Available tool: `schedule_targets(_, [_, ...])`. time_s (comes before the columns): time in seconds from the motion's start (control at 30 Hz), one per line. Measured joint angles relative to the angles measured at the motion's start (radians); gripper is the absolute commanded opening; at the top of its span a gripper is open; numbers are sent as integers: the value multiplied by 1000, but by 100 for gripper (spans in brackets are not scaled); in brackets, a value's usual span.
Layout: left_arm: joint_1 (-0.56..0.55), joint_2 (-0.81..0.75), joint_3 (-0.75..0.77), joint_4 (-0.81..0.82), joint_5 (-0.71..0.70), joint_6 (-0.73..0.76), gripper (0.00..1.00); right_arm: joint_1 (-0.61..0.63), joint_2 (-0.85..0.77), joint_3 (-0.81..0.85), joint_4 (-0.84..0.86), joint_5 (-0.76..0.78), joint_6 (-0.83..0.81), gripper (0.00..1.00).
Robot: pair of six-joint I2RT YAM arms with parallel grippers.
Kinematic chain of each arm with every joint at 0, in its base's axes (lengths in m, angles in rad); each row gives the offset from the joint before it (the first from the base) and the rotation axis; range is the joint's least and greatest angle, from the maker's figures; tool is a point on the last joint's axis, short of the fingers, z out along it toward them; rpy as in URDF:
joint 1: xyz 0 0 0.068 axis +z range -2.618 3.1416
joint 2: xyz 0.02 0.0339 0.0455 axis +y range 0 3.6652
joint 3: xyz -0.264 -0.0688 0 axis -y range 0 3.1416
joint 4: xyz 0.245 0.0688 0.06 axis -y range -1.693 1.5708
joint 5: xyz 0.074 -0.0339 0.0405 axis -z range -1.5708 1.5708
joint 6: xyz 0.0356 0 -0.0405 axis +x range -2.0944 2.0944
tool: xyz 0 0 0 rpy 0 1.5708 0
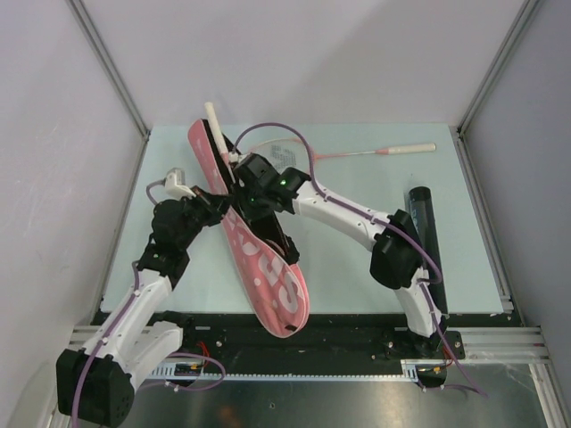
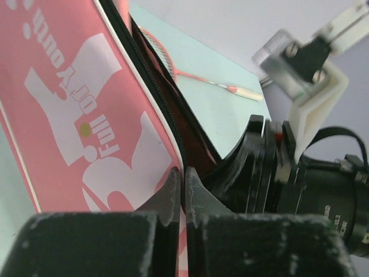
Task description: Pack up the badminton gear
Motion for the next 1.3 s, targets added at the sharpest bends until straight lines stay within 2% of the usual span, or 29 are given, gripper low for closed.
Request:
schedule_targets(0.13, [25,-20,-25,0,-2,3,0,2,5,-6,-66,-41,-40,66])
schedule_targets(0.27, [37,-19,-25,0,-1,14,0,-35,-51,-37,-96,-134,-90,71])
schedule_targets(0.43, [39,-19,-25,2,5,28,0,-123,-214,-108,-51,-221,-106,75])
schedule_targets(0.5, [39,-15,-26,3,5,29,0,-181,-301,-212,33,-266,-85,76])
schedule_targets(0.63, [39,-2,-26,14,7,27,0,-314,-435,-560,315,-388,43,76])
schedule_targets(0.73, [39,3,-27,15,9,27,0,-359,-374,-691,453,-440,121,76])
schedule_targets(0.9, [39,3,-27,16,21,27,0,-333,-168,-741,718,-553,261,81])
schedule_targets(1.1, [40,2,-27,16,31,23,0,-299,-58,-753,976,-617,407,70])
schedule_targets(1.2, [40,-5,-28,15,33,19,0,-289,-6,-754,1106,-630,459,46])
schedule_targets(1.23, [40,-10,-30,16,33,19,0,-287,18,-754,1161,-634,491,30])
schedule_targets(1.3, [40,-24,-34,13,33,19,0,-285,38,-754,1210,-634,511,12])
